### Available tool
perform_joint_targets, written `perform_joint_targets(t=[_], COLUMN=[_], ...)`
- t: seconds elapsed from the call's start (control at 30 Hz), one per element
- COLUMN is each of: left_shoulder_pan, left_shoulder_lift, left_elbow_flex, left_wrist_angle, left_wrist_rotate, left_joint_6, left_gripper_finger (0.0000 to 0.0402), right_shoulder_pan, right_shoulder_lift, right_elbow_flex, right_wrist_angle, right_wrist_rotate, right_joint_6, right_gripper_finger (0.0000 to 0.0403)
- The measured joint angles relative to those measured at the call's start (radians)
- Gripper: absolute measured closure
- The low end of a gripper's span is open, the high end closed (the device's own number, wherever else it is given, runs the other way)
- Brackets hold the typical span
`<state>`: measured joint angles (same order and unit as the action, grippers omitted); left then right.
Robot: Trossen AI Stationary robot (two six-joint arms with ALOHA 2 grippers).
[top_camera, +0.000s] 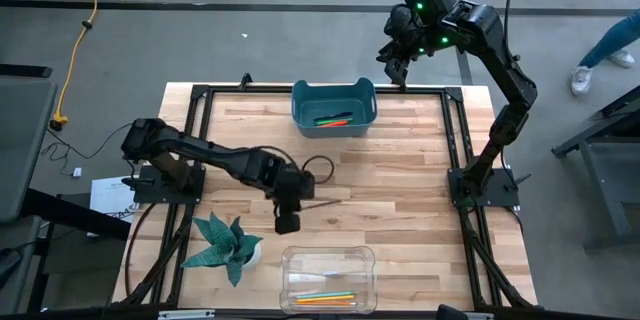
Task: Sort pens & pencils
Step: Put the black pencil into the transparent bin
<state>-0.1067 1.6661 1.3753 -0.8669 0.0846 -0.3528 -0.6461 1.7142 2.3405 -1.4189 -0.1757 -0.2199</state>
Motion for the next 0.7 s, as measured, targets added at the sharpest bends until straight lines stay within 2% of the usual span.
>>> perform_joint_targets(t=[0.33, 0.5, 0.7], left_shoulder_pan=[-0.071, -0.079, -0.136], left_shoulder_lift=[-0.001, -0.001, 0.000], left_elbow_flex=[0.145, 0.202, 0.210], left_wrist_angle=[-0.076, -0.034, 0.060], left_wrist_rotate=[-0.052, -0.052, -0.014], left_joint_6=[0.110, 0.145, 0.131], left_gripper_finger=[0.0387, 0.0387, 0.0387], right_shoulder_pan=[0.001, 0.001, 0.001], right_shoulder_lift=[0.000, 0.000, 0.000], right_elbow_flex=[0.000, 0.000, 0.000], right_wrist_angle=[-0.001, -0.001, -0.009], right_wrist_rotate=[0.000, 0.000, 0.000], right_joint_6=[0.085, 0.118, 0.129], right_gripper_finger=[0.0318, 0.0318, 0.0318])
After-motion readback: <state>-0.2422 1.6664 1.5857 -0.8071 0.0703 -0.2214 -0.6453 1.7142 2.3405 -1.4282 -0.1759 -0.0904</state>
